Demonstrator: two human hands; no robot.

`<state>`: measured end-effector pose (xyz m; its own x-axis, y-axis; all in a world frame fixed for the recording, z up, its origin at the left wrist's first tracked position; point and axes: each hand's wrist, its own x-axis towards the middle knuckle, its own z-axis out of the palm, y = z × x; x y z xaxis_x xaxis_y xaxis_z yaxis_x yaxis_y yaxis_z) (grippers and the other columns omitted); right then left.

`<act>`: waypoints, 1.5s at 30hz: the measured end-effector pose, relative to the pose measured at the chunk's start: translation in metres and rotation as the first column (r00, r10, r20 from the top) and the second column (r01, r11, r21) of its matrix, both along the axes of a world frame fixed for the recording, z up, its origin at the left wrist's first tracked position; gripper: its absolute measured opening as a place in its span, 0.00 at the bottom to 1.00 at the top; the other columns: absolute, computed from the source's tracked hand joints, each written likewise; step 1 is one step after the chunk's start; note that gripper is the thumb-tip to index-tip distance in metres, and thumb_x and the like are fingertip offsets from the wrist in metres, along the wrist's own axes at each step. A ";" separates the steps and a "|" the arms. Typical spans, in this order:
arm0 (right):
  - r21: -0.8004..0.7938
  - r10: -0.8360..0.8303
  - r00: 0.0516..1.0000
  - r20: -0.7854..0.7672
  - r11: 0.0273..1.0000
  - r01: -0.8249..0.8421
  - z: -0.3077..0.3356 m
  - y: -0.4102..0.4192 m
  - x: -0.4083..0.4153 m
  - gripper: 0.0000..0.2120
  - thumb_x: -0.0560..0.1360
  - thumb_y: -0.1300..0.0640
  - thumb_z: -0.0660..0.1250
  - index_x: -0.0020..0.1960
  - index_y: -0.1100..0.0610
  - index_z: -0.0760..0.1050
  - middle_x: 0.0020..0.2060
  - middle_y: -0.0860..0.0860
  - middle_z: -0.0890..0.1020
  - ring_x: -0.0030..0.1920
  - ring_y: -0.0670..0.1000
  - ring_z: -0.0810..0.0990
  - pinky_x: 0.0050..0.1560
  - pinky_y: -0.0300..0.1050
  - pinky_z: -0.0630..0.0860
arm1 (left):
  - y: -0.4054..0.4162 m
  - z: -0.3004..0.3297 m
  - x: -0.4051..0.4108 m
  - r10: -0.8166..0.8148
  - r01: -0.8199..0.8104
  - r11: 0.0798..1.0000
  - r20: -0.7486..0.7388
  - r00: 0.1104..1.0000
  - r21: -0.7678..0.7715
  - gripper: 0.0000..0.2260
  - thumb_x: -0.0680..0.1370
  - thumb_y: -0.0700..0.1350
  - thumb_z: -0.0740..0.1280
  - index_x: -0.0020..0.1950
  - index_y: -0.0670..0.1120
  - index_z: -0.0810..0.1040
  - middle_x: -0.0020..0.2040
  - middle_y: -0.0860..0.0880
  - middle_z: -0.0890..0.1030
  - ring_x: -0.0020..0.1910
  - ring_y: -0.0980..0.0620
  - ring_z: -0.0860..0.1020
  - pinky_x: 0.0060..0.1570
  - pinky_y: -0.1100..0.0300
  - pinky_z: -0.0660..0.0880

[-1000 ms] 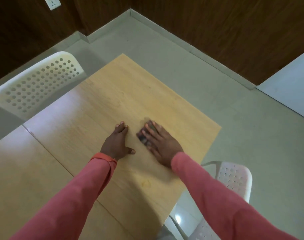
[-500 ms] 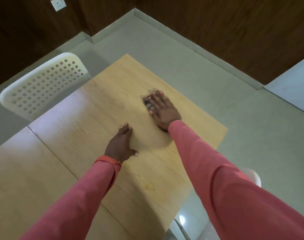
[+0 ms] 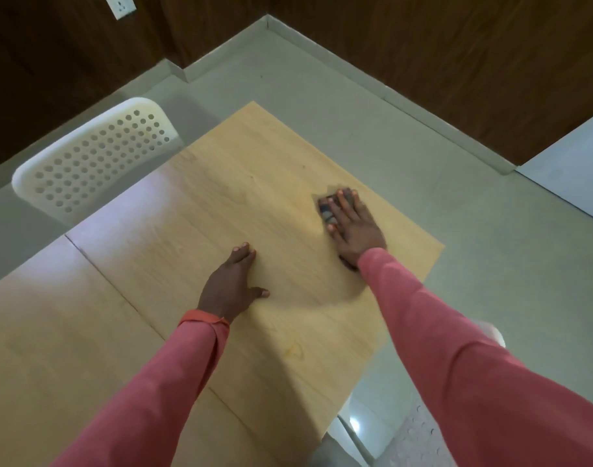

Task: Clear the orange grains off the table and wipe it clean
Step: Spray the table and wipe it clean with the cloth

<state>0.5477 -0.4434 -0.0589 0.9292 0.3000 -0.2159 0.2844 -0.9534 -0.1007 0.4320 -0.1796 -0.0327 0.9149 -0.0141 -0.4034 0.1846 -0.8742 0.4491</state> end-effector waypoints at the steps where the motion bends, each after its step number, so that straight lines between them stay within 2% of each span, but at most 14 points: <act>1: 0.009 0.055 0.998 -0.008 0.998 -0.055 -0.002 0.019 -0.009 0.29 0.84 0.43 0.47 0.82 0.50 0.47 0.82 0.51 0.45 0.81 0.54 0.38 0.80 0.50 0.40 | 0.004 0.000 -0.009 0.008 -0.008 1.000 -0.001 1.000 0.011 0.42 0.70 0.53 0.76 0.78 0.47 0.58 0.79 0.53 0.53 0.78 0.54 0.52 0.73 0.55 0.59; 5: 0.005 0.308 0.951 -0.001 0.951 -0.308 -0.008 0.066 -0.110 0.29 0.84 0.43 0.42 0.82 0.53 0.48 0.81 0.53 0.47 0.81 0.57 0.39 0.80 0.55 0.44 | 0.020 0.001 -0.051 0.062 -0.061 0.994 -0.009 0.998 0.086 0.42 0.71 0.54 0.75 0.79 0.47 0.57 0.80 0.53 0.52 0.78 0.53 0.51 0.73 0.54 0.60; 10: 0.072 0.480 0.877 0.010 0.875 -0.479 -0.010 0.010 -0.188 0.28 0.84 0.45 0.47 0.80 0.57 0.59 0.80 0.55 0.58 0.81 0.59 0.51 0.78 0.57 0.53 | 0.027 0.002 -0.097 0.183 -0.183 0.980 0.009 0.983 0.080 0.41 0.71 0.53 0.75 0.78 0.46 0.59 0.79 0.52 0.53 0.78 0.52 0.53 0.74 0.54 0.60; 12: 0.057 0.417 0.909 0.002 0.907 -0.417 -0.006 -0.013 -0.175 0.29 0.83 0.44 0.47 0.80 0.57 0.60 0.80 0.56 0.58 0.81 0.59 0.51 0.78 0.57 0.56 | 0.028 0.002 -0.120 0.221 -0.221 0.973 0.010 0.975 0.072 0.40 0.72 0.53 0.75 0.78 0.45 0.59 0.79 0.51 0.54 0.78 0.52 0.53 0.74 0.54 0.60; 17: -0.021 0.066 0.998 -0.005 0.998 -0.067 0.006 0.014 -0.110 0.32 0.81 0.40 0.40 0.82 0.51 0.45 0.81 0.52 0.45 0.80 0.54 0.38 0.80 0.51 0.43 | 0.028 0.002 -0.173 0.275 -0.276 0.960 0.019 0.961 0.053 0.38 0.73 0.52 0.73 0.78 0.45 0.59 0.79 0.52 0.54 0.78 0.53 0.53 0.73 0.55 0.59; 20: 0.026 0.246 0.969 -0.020 0.969 -0.245 0.006 0.060 -0.139 0.28 0.84 0.45 0.47 0.82 0.52 0.47 0.82 0.54 0.48 0.81 0.56 0.39 0.80 0.51 0.41 | 0.026 0.002 -0.199 0.301 -0.301 0.952 0.009 0.954 0.047 0.38 0.74 0.52 0.73 0.78 0.44 0.59 0.79 0.52 0.54 0.78 0.53 0.52 0.74 0.56 0.58; 24: 0.067 0.641 0.768 0.014 0.765 -0.640 -0.004 0.072 -0.254 0.26 0.85 0.45 0.45 0.81 0.52 0.51 0.80 0.53 0.55 0.81 0.58 0.45 0.80 0.55 0.46 | 0.027 0.004 -0.229 0.312 -0.312 0.949 0.012 0.950 0.051 0.38 0.74 0.52 0.72 0.78 0.44 0.58 0.79 0.51 0.53 0.78 0.53 0.52 0.74 0.56 0.57; 27: 0.109 0.753 0.658 0.007 0.654 -0.749 -0.006 0.025 -0.262 0.26 0.85 0.46 0.49 0.81 0.53 0.56 0.80 0.53 0.56 0.81 0.59 0.49 0.80 0.58 0.51 | 0.028 0.004 -0.244 0.343 -0.343 0.939 0.008 0.939 0.030 0.38 0.74 0.52 0.72 0.78 0.44 0.57 0.79 0.52 0.53 0.78 0.53 0.51 0.73 0.56 0.57; 29: 0.051 0.673 0.740 -0.003 0.739 -0.672 -0.005 -0.003 -0.231 0.27 0.85 0.45 0.46 0.81 0.54 0.55 0.81 0.54 0.54 0.81 0.58 0.48 0.80 0.59 0.52 | 0.027 0.004 -0.249 0.348 -0.348 0.937 0.002 0.938 0.029 0.38 0.75 0.51 0.72 0.78 0.44 0.57 0.80 0.51 0.52 0.78 0.53 0.51 0.73 0.55 0.57; 32: -0.038 0.322 0.947 -0.013 0.946 -0.322 0.001 -0.004 -0.174 0.32 0.82 0.39 0.34 0.81 0.52 0.47 0.81 0.55 0.50 0.81 0.57 0.43 0.80 0.57 0.50 | 0.027 0.003 -0.249 0.352 -0.351 0.936 -0.019 0.936 0.020 0.38 0.75 0.50 0.72 0.79 0.44 0.56 0.80 0.51 0.51 0.78 0.52 0.50 0.74 0.54 0.57; 35: -0.057 0.158 0.987 -0.014 0.986 -0.159 0.007 0.046 -0.158 0.29 0.84 0.43 0.43 0.82 0.52 0.43 0.82 0.54 0.45 0.80 0.56 0.38 0.80 0.52 0.42 | 0.026 0.004 -0.244 0.345 -0.343 0.938 -0.036 0.938 0.050 0.39 0.74 0.49 0.73 0.79 0.44 0.55 0.80 0.50 0.51 0.78 0.51 0.50 0.74 0.53 0.57; 40: -0.034 0.641 0.767 -0.008 0.767 -0.641 0.005 0.088 -0.272 0.28 0.84 0.44 0.43 0.82 0.49 0.41 0.81 0.53 0.46 0.80 0.58 0.38 0.78 0.56 0.38 | 0.023 0.005 -0.242 0.327 -0.323 0.943 -0.045 0.944 0.084 0.40 0.74 0.48 0.73 0.79 0.43 0.53 0.80 0.49 0.50 0.78 0.49 0.51 0.74 0.52 0.58; 43: 0.039 0.764 0.645 -0.013 0.645 -0.763 -0.001 0.048 -0.291 0.27 0.84 0.45 0.46 0.81 0.52 0.52 0.80 0.54 0.54 0.81 0.60 0.47 0.80 0.57 0.48 | 0.023 0.005 -0.242 0.333 -0.328 0.940 -0.051 0.941 0.096 0.40 0.74 0.48 0.73 0.79 0.43 0.53 0.80 0.49 0.50 0.78 0.50 0.51 0.74 0.53 0.59; 45: -0.019 0.760 0.650 0.035 0.650 -0.759 -0.002 0.020 -0.263 0.27 0.83 0.47 0.48 0.80 0.55 0.55 0.80 0.55 0.56 0.80 0.60 0.50 0.79 0.57 0.52 | 0.023 0.005 -0.242 0.343 -0.338 0.937 -0.053 0.938 0.090 0.40 0.74 0.48 0.73 0.79 0.43 0.54 0.80 0.49 0.50 0.78 0.50 0.51 0.73 0.54 0.59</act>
